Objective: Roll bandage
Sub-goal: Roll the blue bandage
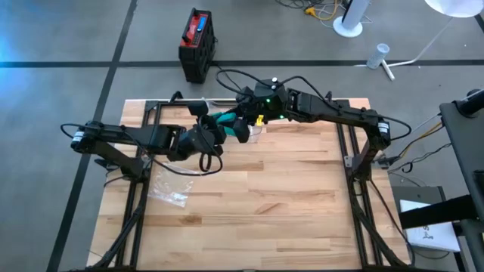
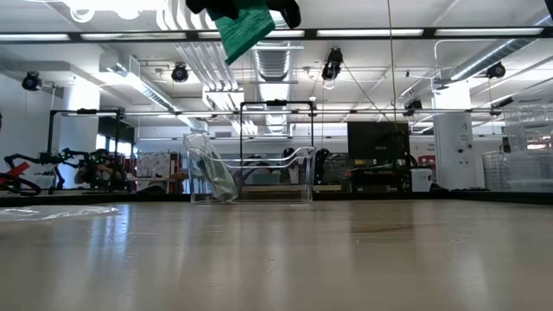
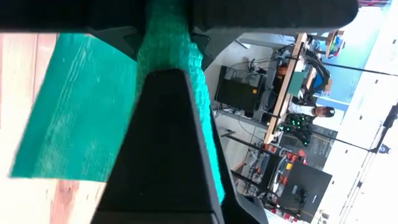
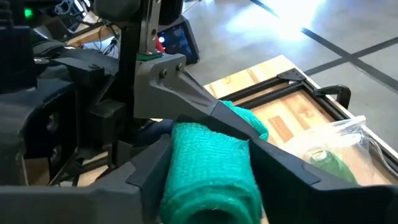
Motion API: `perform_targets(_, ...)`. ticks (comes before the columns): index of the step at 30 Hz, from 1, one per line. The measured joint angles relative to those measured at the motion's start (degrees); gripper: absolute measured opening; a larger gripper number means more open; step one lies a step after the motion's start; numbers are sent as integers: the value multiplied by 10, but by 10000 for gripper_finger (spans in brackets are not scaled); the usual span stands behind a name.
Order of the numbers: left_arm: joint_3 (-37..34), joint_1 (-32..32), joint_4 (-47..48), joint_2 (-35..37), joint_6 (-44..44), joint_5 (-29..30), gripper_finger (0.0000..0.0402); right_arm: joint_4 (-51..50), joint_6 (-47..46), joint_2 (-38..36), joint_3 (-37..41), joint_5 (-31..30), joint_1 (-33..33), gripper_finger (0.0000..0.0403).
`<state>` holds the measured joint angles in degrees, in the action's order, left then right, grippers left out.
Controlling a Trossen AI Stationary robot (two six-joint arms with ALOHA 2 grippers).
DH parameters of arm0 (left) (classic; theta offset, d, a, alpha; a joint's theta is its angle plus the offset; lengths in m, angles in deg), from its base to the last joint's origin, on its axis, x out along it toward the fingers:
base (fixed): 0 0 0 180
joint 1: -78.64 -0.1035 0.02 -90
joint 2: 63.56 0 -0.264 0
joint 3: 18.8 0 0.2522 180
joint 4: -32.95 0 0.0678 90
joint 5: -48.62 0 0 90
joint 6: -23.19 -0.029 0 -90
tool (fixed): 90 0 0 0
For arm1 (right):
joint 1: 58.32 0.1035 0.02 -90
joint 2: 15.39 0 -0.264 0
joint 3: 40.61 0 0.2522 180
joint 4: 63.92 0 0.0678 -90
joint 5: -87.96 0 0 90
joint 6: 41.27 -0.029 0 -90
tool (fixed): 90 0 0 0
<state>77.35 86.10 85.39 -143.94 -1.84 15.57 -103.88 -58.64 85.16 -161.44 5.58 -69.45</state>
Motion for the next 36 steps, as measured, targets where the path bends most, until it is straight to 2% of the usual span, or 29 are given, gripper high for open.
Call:
perform_targets(6,0,0,0,0,1,-4,32,3,35,0,0,-4,0,84)
perform_targets(8,0,0,1,1,2,-5,43,4,64,0,0,-5,1,42)
perform_targets(10,0,0,6,3,10,-12,62,3,105,-3,1,-10,5,16)
perform_targets(16,9,-8,30,33,88,-135,156,-2,241,-26,14,-83,28,21)
perform_targets(21,42,-32,40,62,125,-234,240,45,340,-64,67,-97,47,12)
perform_targets(25,57,-70,39,65,140,-320,287,86,419,-91,121,-99,70,11)
perform_targets(29,54,-103,30,57,141,-395,308,111,459,-107,156,-115,82,12)
perform_targets(32,53,-117,28,44,140,-426,309,107,477,-109,159,-135,88,12)
perform_targets(36,52,-124,29,33,136,-434,268,97,514,-110,159,-142,97,12)
